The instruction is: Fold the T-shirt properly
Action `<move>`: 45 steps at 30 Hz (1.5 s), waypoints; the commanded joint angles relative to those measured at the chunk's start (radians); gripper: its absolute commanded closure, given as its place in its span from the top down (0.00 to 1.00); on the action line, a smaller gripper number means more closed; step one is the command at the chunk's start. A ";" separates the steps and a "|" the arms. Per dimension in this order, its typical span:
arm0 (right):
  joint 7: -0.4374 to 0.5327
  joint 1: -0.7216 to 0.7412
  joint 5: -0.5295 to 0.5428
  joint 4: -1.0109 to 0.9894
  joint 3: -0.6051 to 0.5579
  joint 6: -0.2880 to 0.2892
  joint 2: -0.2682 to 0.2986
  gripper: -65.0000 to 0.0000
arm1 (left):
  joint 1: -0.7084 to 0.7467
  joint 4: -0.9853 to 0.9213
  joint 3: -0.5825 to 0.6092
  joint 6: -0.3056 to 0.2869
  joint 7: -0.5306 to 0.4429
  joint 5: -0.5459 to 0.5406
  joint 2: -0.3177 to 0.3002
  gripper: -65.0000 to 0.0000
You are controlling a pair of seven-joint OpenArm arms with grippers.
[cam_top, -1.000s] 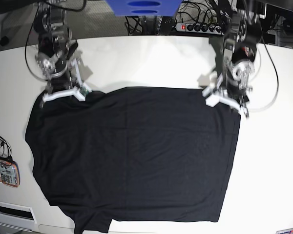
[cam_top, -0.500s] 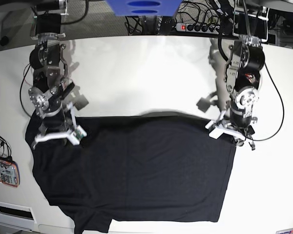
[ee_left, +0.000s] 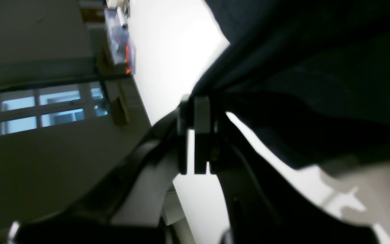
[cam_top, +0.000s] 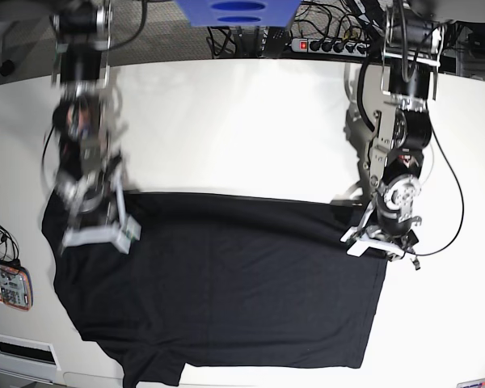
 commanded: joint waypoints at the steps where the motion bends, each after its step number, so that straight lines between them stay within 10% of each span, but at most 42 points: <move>1: -0.005 0.016 -0.004 -0.006 0.004 -0.002 0.010 0.00 | -0.032 0.011 0.004 0.033 -0.003 0.008 -0.005 0.00; 45: 0.038 0.326 -0.009 -0.441 -0.203 -0.004 0.010 0.00 | -0.103 -0.121 0.080 0.033 -0.003 0.170 -0.007 0.00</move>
